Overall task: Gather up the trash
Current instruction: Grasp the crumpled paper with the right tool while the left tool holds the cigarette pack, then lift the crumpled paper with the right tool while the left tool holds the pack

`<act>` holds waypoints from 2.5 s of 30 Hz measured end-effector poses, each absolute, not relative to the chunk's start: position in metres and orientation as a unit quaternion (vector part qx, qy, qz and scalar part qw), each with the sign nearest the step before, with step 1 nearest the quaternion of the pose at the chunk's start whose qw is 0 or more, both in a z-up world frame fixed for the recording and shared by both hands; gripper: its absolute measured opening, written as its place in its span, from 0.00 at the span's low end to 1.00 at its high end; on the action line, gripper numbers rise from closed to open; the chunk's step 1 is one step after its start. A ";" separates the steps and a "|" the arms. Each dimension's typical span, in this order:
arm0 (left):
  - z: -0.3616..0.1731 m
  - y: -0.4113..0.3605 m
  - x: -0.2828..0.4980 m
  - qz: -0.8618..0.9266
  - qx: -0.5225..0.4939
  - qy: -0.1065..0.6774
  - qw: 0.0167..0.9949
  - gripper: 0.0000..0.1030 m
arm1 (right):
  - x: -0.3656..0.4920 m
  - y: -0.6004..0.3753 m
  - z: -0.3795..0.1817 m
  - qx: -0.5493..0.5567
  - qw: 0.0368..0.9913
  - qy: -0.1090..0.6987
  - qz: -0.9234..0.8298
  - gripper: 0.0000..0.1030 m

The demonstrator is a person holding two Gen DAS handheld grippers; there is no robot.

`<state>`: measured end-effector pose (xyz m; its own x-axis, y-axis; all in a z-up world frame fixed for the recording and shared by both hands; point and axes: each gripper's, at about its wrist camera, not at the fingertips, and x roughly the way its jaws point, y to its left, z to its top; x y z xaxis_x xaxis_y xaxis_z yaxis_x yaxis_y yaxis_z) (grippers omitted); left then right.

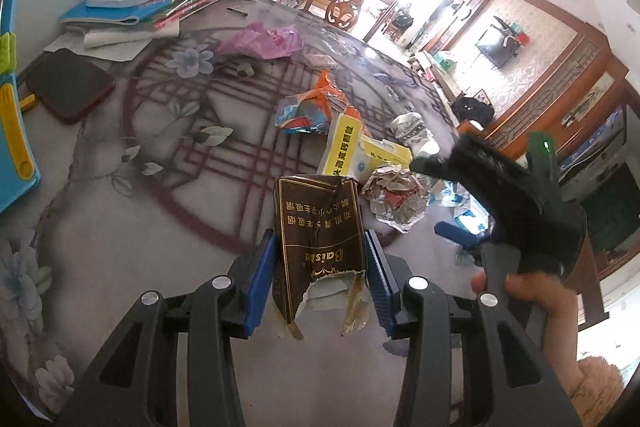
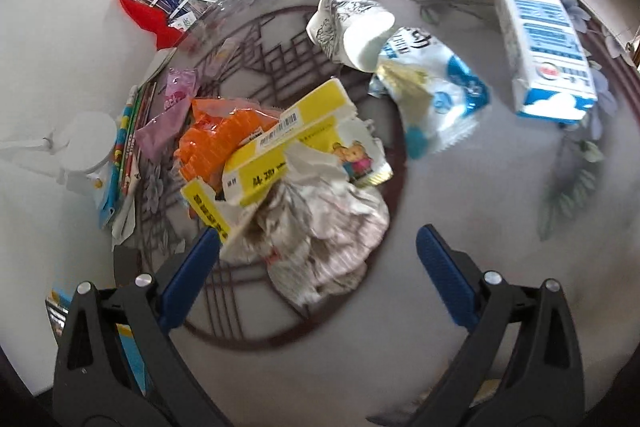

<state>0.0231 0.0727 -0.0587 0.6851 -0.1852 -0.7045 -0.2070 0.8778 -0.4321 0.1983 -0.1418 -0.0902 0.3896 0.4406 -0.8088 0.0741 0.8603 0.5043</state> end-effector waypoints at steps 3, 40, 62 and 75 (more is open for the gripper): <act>-0.059 0.069 0.023 0.009 -0.236 0.399 0.886 0.40 | 0.202 -0.135 -0.091 0.220 0.803 0.542 0.117 0.94; -0.072 0.059 0.028 0.026 -0.217 0.418 0.882 0.40 | 0.135 -0.145 -0.085 0.074 0.820 0.542 0.169 0.84; -0.075 0.053 0.029 0.027 -0.200 0.421 0.884 0.40 | 0.084 -0.186 -0.034 0.053 0.873 0.450 0.179 0.51; -0.074 0.032 0.031 0.028 -0.151 0.413 0.898 0.40 | 0.031 -0.269 -0.007 0.026 0.917 0.389 0.080 0.52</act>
<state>0.0311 0.0317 -0.0741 0.6581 -0.0747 -0.7492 -0.1737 0.9532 -0.2477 0.0310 -0.2691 -0.0068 0.6848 0.1673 -0.7092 -0.1265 0.9858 0.1105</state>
